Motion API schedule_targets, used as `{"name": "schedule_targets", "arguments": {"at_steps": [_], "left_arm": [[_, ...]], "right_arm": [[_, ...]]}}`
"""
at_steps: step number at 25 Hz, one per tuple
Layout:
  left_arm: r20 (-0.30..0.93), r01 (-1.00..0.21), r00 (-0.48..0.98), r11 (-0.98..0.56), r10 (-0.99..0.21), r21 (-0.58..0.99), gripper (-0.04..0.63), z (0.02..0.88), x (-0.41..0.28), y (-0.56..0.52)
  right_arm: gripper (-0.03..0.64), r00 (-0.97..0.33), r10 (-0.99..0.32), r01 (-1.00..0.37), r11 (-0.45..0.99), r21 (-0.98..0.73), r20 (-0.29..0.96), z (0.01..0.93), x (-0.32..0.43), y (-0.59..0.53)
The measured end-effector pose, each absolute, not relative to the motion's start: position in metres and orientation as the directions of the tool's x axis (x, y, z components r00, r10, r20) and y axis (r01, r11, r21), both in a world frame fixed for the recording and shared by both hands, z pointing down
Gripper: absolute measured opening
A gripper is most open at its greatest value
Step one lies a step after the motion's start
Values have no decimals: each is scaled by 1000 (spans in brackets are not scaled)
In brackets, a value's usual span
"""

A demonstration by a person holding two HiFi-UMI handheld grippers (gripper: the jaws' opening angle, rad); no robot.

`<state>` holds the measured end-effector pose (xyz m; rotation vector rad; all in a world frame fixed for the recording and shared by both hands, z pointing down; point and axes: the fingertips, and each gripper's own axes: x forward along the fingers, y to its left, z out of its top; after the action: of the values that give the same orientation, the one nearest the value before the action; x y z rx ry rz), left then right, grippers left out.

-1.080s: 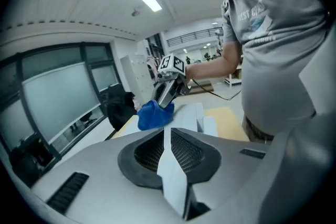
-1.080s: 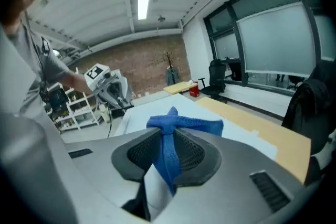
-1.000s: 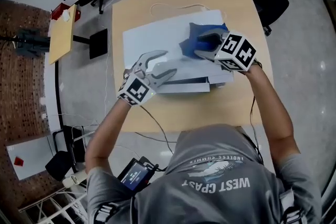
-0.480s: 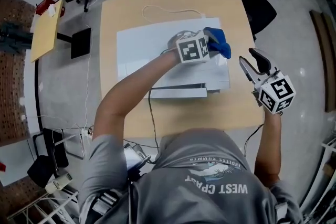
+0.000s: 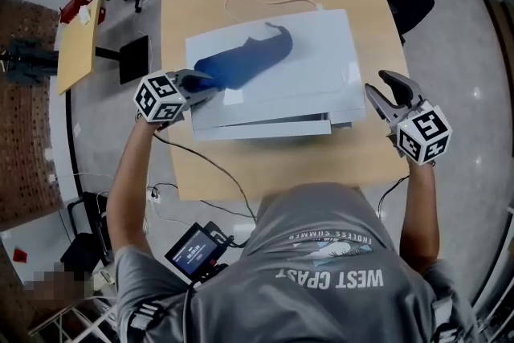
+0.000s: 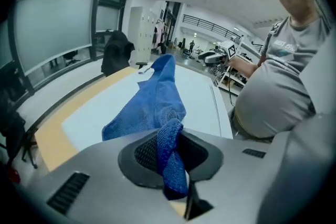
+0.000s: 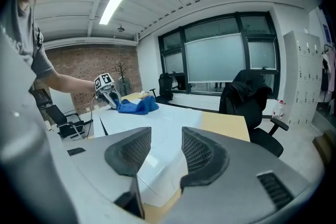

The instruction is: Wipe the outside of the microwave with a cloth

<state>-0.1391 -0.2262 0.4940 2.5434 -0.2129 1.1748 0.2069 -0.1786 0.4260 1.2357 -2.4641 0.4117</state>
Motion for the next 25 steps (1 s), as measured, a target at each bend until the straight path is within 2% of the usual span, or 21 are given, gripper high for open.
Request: {"name": "schedule_targets", "arguments": {"at_steps": [2, 5, 7, 10, 12, 15, 17, 19, 22, 25], "left_arm": [[783, -263, 622, -948, -24, 181, 74, 493, -167, -213], [793, -148, 610, -983, -6, 107, 74, 495, -144, -207], [762, -25, 645, -995, 57, 96, 74, 497, -90, -204], [704, 192, 690, -980, 170, 49, 75, 490, 29, -191], [701, 316, 663, -947, 262, 55, 74, 492, 102, -174], [720, 411, 602, -907, 346, 93, 75, 494, 164, -160], [730, 400, 581, -908, 359, 128, 75, 492, 169, -163], [738, 340, 568, -921, 364, 193, 74, 492, 144, -170], [745, 210, 570, -938, 347, 276, 74, 493, 67, -177], [748, 26, 599, -941, 286, 339, 74, 493, -28, -176]], "right_arm": [[189, -575, -694, -795, 600, -93, 434, 428, 196, -183], [189, -591, -680, -781, 617, -96, 434, 429, 184, -185], [189, -595, -676, -776, 624, -92, 436, 429, 179, -183], [189, -584, -681, -783, 616, -85, 442, 428, 184, -174], [189, -561, -695, -799, 596, -76, 449, 426, 196, -168], [189, -516, -724, -833, 549, -70, 459, 423, 218, -158], [189, -491, -738, -851, 520, -73, 463, 423, 233, -153], [189, -479, -746, -861, 503, -79, 463, 425, 244, -151], [189, -479, -750, -864, 494, -95, 457, 430, 252, -151], [189, -508, -738, -849, 517, -110, 444, 433, 245, -160]]}}
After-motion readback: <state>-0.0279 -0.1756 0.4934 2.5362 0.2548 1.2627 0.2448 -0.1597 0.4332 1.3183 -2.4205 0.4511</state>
